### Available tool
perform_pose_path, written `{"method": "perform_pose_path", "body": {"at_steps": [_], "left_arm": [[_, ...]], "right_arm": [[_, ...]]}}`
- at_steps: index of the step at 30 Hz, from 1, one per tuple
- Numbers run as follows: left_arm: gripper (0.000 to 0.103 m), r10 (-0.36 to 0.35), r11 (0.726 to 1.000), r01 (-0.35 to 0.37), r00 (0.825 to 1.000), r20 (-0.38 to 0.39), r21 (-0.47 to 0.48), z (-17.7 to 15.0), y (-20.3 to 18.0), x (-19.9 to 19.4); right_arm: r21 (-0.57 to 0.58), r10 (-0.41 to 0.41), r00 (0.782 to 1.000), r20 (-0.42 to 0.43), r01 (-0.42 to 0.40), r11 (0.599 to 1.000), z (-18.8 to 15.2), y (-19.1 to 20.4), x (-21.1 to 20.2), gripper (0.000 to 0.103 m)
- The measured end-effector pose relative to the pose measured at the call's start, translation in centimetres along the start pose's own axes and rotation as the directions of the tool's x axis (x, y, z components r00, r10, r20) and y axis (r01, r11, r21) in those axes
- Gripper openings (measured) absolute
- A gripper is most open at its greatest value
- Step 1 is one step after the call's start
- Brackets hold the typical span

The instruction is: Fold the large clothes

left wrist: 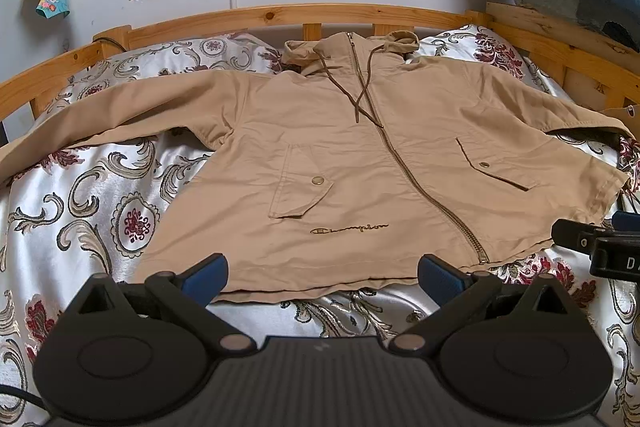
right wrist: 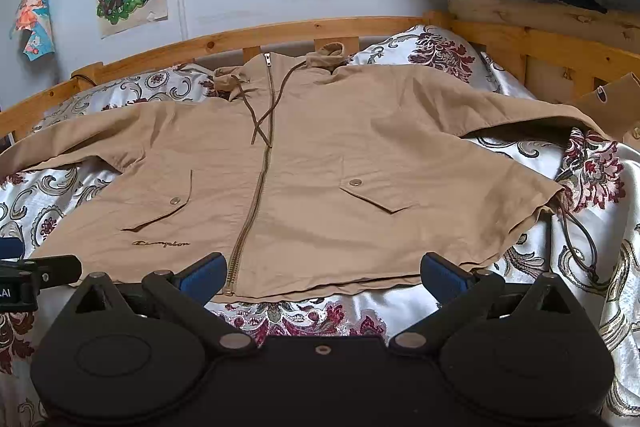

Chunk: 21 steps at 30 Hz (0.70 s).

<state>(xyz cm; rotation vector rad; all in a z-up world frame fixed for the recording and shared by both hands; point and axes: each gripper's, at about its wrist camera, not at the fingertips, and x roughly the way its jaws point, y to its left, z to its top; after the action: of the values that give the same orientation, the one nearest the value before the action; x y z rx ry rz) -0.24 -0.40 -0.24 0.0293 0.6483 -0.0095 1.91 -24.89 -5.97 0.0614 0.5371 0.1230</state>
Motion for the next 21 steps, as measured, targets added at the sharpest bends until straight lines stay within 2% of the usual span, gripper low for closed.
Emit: {"method": "perform_pose_path", "body": {"at_steps": [21], "left_arm": [[0.103, 0.003, 1.0, -0.003, 1.0, -0.001, -0.003, -0.04, 0.04, 0.1]], "right_arm": [[0.015, -0.007, 1.0, 0.0, 0.007, 1.0, -0.17, -0.27, 0.1, 0.102]]}}
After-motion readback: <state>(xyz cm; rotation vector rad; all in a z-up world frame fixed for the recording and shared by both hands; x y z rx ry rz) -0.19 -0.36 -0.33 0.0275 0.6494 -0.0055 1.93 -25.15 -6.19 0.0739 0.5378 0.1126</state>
